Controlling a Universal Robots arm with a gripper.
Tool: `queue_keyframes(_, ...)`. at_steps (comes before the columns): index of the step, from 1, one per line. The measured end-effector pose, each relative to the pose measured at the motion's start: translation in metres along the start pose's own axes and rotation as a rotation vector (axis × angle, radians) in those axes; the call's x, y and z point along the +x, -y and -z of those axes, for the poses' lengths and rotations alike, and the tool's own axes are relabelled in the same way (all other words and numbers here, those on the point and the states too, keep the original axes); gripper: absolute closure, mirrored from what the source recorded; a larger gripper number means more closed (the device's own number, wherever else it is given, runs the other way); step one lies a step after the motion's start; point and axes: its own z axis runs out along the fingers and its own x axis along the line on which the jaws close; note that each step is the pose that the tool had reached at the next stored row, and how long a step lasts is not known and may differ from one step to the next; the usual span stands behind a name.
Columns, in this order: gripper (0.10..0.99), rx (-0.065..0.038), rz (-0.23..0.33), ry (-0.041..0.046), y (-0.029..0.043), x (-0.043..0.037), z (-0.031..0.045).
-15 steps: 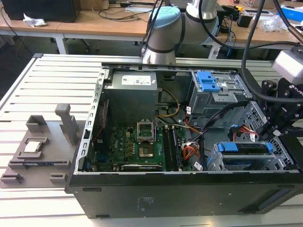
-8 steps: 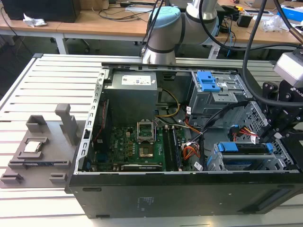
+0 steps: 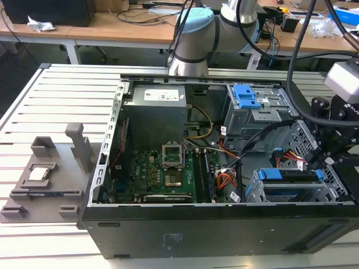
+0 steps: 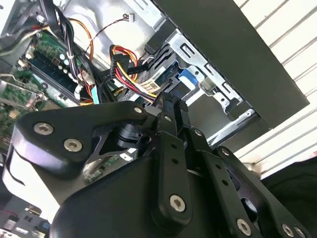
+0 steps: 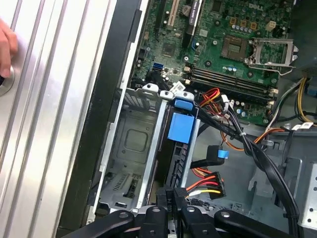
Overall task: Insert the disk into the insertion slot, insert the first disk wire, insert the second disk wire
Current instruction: 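Insert the first disk wire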
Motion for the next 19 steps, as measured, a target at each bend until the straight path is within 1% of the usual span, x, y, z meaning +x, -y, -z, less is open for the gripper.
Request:
queue_keyframes(2, 0.914, 0.0, -0.056, 0.0042, 0.0, 0.0, -0.0002)
queue_keyframes(6, 0.914, 0.001, -0.13, 0.0098, 0.0001, 0.0, -0.0004)
queue_keyframes(8, 0.914, 0.001, -0.177, 0.0134, 0.0001, 0.0, -0.0007)
queue_keyframes(10, 0.914, 0.001, -0.199, 0.015, 0.0001, 0.0, -0.0007)
queue_keyframes(12, 0.914, 0.001, -0.2, 0.0153, 0.0, 0.0, -0.0009)
queue_keyframes(13, 0.914, 0.002, -0.199, 0.0201, 0.0, 0.0001, -0.0013)
queue_keyframes(15, 0.914, 0.004, -0.196, 0.0465, -0.0003, 0.0, -0.0024)
queue_keyframes(17, 0.914, 0.005, -0.195, 0.0572, -0.0002, 0.0, -0.0042)
queue_keyframes(19, 0.914, 0.006, -0.195, 0.0613, -0.0001, 0.0001, -0.0071)
